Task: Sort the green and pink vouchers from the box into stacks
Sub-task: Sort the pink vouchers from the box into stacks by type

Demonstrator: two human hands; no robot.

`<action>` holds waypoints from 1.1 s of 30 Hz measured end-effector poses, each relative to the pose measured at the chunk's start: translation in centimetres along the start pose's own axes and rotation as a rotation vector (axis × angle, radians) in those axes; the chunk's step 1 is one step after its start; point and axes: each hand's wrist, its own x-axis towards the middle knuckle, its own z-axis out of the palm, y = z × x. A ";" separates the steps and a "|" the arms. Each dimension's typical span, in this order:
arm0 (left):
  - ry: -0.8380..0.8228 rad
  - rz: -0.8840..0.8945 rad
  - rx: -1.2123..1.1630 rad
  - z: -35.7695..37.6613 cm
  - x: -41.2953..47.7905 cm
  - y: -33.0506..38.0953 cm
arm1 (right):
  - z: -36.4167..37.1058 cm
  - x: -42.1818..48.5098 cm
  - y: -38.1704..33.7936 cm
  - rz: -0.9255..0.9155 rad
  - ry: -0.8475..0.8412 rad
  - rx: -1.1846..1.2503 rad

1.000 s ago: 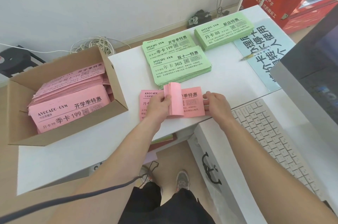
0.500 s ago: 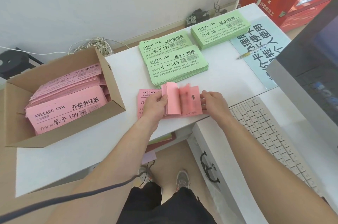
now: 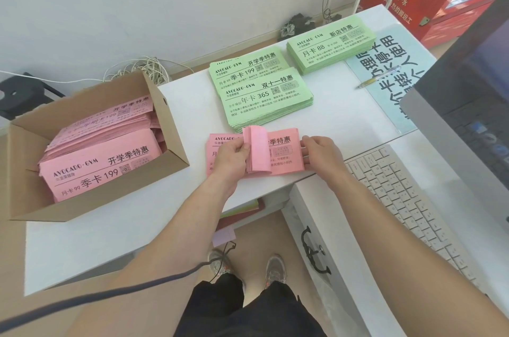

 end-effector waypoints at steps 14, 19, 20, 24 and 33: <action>-0.032 -0.017 0.024 -0.3 -0.6 0.4 | 0.3 -0.1 -0.4 -0.003 0.014 0.014; -0.078 -0.012 0.044 -0.4 -1.0 0.6 | 0.7 -0.3 -0.8 0.009 0.008 0.060; -0.092 -0.014 0.042 -0.3 -1.1 0.7 | 0.8 -0.4 -1.0 0.017 -0.006 0.082; -0.157 -0.028 0.011 -0.1 -1.9 1.4 | 1.2 -1.5 -1.5 0.013 -0.061 0.210; -0.034 0.096 0.138 0.9 -1.9 1.8 | 3.2 -3.6 -2.3 -0.136 -0.176 0.311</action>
